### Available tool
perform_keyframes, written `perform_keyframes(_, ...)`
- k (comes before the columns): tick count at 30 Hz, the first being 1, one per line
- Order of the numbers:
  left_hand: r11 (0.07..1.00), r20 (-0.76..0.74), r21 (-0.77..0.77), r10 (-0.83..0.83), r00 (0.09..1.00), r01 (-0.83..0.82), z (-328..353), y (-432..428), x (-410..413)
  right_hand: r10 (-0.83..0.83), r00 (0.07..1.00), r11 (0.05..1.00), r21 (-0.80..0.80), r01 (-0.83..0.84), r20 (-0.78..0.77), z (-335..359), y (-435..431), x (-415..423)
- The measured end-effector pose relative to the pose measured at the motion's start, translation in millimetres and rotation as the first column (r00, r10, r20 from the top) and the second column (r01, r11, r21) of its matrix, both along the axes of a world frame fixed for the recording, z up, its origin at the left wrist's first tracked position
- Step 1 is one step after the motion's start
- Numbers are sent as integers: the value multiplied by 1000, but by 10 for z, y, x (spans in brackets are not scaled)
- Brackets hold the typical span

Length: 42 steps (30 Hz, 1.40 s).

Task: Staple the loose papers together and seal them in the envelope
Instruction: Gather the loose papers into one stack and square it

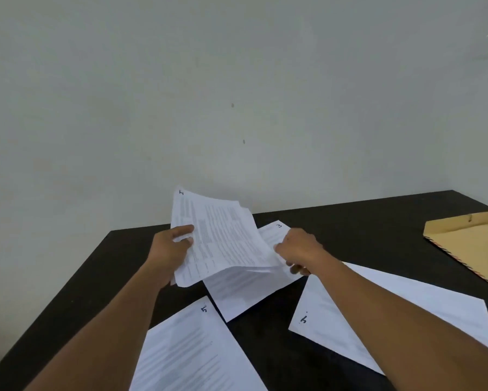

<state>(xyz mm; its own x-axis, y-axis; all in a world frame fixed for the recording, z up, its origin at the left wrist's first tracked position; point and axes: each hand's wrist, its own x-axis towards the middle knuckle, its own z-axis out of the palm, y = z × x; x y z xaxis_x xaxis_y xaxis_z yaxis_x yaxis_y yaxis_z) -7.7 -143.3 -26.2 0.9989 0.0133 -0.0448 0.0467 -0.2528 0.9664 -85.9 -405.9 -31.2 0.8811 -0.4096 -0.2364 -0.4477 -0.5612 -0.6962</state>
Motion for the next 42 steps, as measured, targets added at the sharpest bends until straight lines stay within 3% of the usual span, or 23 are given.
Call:
perform_keyframes(2, 999, -14, -34, 43, 999, -43, -30, 225, -96, 67, 986, 981, -171, -93, -152, -145, 242, -105)
perform_keyframes(7, 988, -74, -138, 61, 995, -71, -68, 500, -276, 128, 975, 898, -396, -191, -180, -435, 610, -91)
perform_keyframes(14, 979, -140, -190, 54, 989, -80, -52, 758, -333, 78, 971, 852, -490, -183, -228, -493, 532, 44)
perform_keyframes(22, 969, -212, -244, -19, 977, -34, -123, 773, -342, 11, 1000, 870, -493, -17, -14, -590, 388, 108)
perform_keyframes(35, 959, -266, -285, -68, 961, -11, -282, 460, -291, -85, 968, 976, -176, 128, 235, -705, 40, 95)
perform_keyframes(37, 959, -272, -284, -85, 958, 4, -299, 360, -294, -142, 963, 989, 82, 126, 230, -618, -97, 81)
perform_keyframes(39, 960, -270, -280, -101, 957, 22, -306, 228, -294, -173, 965, 904, 421, 76, 196, -496, -129, 39)
perform_keyframes(42, 954, -256, -295, -126, 958, 47, -279, 28, -293, -170, 958, 766, 642, -17, 229, -330, -79, -47)
